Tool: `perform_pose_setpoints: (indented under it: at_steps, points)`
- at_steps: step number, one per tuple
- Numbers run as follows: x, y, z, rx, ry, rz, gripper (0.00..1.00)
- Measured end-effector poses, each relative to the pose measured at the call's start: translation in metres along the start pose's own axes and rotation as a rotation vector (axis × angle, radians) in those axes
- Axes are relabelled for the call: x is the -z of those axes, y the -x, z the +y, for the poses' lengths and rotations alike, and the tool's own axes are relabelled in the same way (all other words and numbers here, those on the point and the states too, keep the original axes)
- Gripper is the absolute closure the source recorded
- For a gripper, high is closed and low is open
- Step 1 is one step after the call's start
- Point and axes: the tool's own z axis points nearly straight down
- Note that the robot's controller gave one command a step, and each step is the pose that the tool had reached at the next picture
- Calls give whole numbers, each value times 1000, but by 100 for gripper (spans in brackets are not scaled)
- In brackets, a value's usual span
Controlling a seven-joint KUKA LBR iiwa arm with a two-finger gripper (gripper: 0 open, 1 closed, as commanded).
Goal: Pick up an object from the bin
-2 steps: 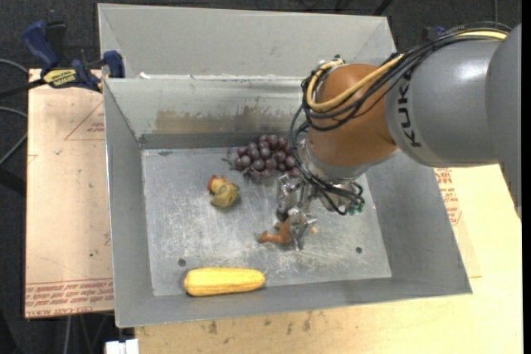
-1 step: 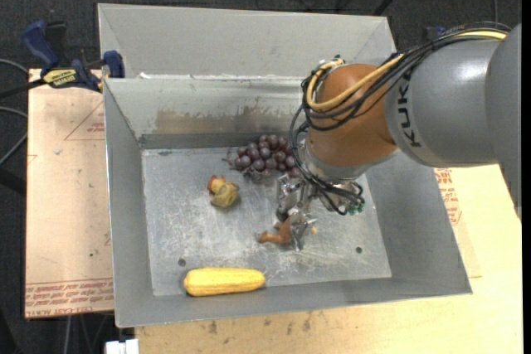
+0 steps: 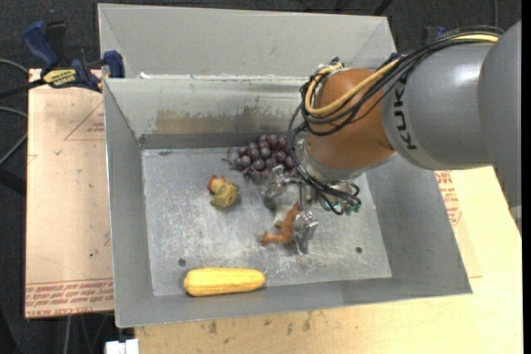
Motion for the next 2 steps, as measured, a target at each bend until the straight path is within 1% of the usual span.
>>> perform_pose_setpoints:
  at_steps: [1, 2]
  points:
    - [-3, -4, 0, -2, 2, 9, 100]
    - [-3, -4, -1, -2, 2, 9, 100]
